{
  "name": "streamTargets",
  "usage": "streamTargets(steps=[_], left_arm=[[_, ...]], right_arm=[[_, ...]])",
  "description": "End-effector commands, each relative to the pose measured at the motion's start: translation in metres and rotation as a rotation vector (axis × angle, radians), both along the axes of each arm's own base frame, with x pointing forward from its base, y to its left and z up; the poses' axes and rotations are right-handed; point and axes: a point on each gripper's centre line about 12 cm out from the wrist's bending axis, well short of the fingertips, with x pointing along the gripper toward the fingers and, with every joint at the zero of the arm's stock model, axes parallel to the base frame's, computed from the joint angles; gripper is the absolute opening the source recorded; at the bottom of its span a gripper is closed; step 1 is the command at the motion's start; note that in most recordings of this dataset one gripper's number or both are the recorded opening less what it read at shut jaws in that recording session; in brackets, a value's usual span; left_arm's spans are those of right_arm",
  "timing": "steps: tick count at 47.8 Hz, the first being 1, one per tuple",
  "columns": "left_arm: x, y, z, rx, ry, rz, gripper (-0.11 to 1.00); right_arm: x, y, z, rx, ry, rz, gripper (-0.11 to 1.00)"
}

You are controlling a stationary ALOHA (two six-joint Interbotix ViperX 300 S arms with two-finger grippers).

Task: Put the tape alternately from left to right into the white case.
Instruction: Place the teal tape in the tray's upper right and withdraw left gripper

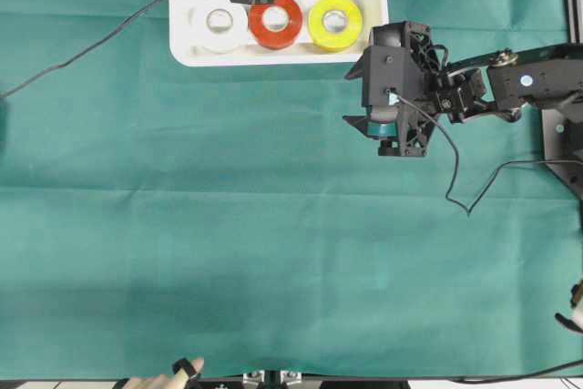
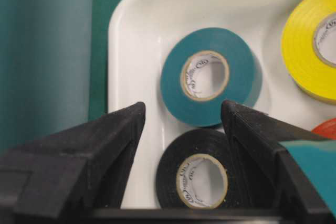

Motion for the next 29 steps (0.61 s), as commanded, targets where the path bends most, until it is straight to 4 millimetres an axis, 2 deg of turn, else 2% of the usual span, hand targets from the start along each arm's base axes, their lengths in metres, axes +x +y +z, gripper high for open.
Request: streamTargets(steps=[1, 7, 13, 29], left_arm=[[0.000, 0.000, 0.026, 0.022, -0.058, 0.003, 0.97], [-0.001, -0.002, 0.027, 0.018, -0.054, 0.001, 0.96], [-0.006, -0.013, 0.028, 0.008, -0.039, -0.013, 0.96], [-0.028, -0.057, 0.028, -0.035, -0.016, -0.067, 0.96]], right_arm=[[0.007, 0.000, 0.011, 0.002, -0.038, 0.004, 0.78], [0.007, 0.001, 0.011, 0.002, -0.040, 0.005, 0.78], [0.007, 0.001, 0.011, 0.002, -0.040, 0.005, 0.78], [0.008, 0.001, 0.012, 0.000, -0.043, 0.006, 0.78]])
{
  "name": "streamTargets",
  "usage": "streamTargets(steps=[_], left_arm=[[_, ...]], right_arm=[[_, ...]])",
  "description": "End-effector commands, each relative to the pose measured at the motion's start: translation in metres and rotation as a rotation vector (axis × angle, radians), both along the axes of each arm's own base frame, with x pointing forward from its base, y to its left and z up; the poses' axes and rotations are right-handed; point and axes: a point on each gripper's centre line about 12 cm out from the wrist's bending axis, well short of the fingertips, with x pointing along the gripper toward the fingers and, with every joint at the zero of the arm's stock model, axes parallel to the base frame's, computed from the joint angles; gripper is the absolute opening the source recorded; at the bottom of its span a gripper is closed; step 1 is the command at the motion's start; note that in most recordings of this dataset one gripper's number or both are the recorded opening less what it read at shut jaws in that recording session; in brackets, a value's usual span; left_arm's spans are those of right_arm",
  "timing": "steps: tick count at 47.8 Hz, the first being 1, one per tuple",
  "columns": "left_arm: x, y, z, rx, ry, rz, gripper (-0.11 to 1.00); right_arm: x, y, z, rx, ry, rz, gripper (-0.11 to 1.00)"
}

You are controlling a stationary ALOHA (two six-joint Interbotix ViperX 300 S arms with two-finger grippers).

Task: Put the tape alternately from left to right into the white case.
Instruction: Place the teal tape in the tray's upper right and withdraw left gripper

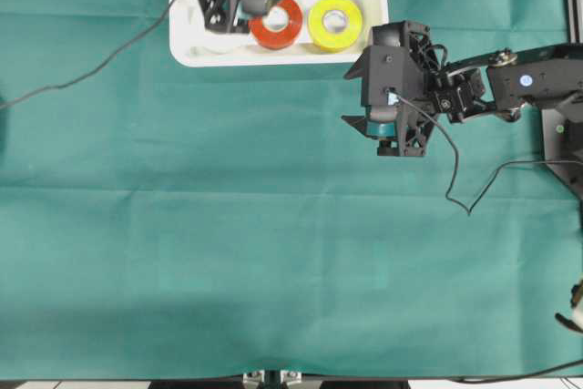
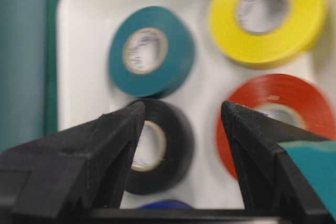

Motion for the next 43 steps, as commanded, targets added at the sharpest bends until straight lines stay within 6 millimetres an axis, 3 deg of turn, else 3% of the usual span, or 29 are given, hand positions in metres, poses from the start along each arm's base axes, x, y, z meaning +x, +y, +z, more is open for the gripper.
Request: streamTargets(steps=[1, 22, 43], left_arm=[[-0.003, -0.013, 0.024, 0.001, -0.059, -0.012, 0.96], [-0.027, -0.054, 0.025, -0.073, -0.061, -0.039, 0.96], [-0.039, -0.103, 0.020, -0.203, -0.068, -0.061, 0.96]], right_arm=[[0.007, 0.001, 0.011, 0.003, -0.040, 0.004, 0.78], [0.007, 0.001, 0.011, 0.003, -0.040, 0.004, 0.78], [0.006, 0.000, 0.010, 0.003, -0.037, 0.002, 0.78]])
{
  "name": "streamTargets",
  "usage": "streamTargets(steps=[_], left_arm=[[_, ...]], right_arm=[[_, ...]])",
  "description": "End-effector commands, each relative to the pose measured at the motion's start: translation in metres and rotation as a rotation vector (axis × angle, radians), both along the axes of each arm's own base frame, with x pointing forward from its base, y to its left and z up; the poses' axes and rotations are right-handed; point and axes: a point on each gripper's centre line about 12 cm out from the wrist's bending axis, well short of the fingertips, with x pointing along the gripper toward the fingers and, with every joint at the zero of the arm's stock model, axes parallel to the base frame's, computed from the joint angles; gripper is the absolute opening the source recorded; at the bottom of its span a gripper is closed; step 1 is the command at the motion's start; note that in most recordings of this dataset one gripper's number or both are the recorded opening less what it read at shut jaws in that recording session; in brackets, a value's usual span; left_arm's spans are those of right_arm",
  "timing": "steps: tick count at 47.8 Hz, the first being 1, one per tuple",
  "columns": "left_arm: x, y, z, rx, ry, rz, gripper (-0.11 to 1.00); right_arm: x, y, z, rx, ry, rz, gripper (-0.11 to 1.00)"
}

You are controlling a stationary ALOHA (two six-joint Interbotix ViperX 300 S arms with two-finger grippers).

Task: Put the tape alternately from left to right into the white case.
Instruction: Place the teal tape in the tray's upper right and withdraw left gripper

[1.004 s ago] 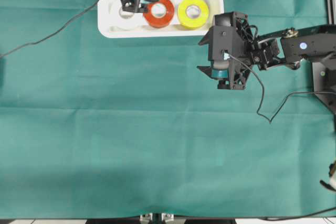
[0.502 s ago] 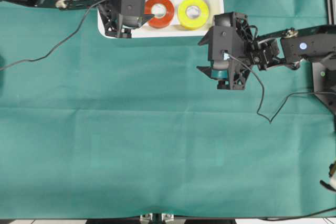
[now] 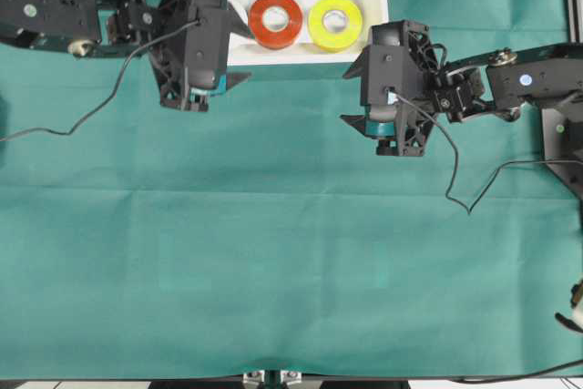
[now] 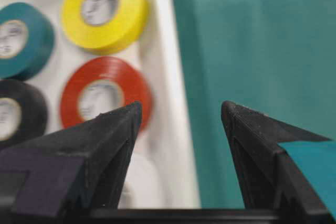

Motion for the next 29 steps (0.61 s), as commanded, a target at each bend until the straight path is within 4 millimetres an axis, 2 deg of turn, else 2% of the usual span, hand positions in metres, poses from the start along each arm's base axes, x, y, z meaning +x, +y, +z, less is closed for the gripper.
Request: streamTargets(steps=[1, 14, 29], left_arm=[[0.000, -0.011, 0.013, -0.020, -0.042, -0.007, 0.96], [-0.013, -0.024, 0.002, -0.113, -0.021, 0.032, 0.96], [-0.024, -0.028, 0.003, -0.134, -0.022, 0.042, 0.96]], right_arm=[[0.005, 0.001, 0.008, 0.001, -0.031, 0.006, 0.78], [0.006, 0.001, 0.010, -0.003, -0.035, 0.009, 0.78], [0.006, 0.001, 0.010, -0.004, -0.035, 0.010, 0.78]])
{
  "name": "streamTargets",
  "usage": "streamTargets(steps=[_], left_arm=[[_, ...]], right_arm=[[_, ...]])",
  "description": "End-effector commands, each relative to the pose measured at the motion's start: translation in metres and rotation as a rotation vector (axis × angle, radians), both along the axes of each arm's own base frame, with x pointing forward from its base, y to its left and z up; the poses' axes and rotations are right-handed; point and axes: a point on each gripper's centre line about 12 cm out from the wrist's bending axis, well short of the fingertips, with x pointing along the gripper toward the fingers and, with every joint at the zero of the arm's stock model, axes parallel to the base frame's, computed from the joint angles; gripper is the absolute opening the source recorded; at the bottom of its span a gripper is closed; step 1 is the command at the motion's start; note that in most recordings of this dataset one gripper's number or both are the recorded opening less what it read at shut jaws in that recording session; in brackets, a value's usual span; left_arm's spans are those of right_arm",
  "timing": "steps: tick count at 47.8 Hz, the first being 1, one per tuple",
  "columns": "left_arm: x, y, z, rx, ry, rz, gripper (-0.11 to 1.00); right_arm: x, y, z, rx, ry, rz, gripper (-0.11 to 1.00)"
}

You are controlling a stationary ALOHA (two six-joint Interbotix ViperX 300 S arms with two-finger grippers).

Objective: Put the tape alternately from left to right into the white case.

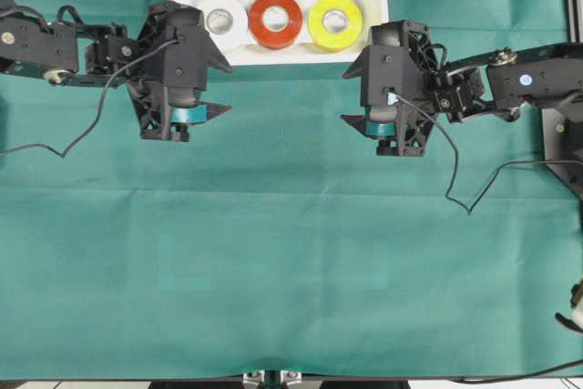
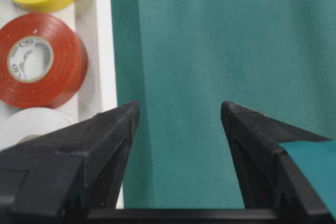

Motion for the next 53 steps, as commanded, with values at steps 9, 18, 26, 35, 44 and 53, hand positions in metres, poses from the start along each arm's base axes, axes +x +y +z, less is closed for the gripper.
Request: streamTargets(steps=[9, 18, 26, 35, 44, 53], left_arm=[[-0.005, -0.002, 0.013, 0.001, -0.040, -0.002, 0.96], [-0.007, -0.002, 0.013, 0.002, -0.040, -0.003, 0.96], [-0.016, -0.003, 0.016, 0.002, -0.048, -0.002, 0.96], [-0.030, -0.005, 0.022, 0.001, -0.068, 0.000, 0.96], [-0.046, -0.006, 0.028, -0.023, -0.092, 0.021, 0.96], [-0.061, -0.008, 0.031, -0.039, -0.115, 0.035, 0.96]], right_arm=[[0.007, 0.000, 0.012, 0.001, -0.043, 0.005, 0.78], [0.006, 0.000, 0.011, 0.000, -0.040, 0.005, 0.78], [0.004, 0.000, 0.015, -0.001, -0.048, 0.002, 0.78], [-0.002, 0.000, 0.021, -0.002, -0.068, 0.002, 0.78], [-0.009, 0.000, 0.026, -0.002, -0.082, -0.002, 0.78], [-0.018, -0.001, 0.032, 0.001, -0.105, -0.007, 0.78]])
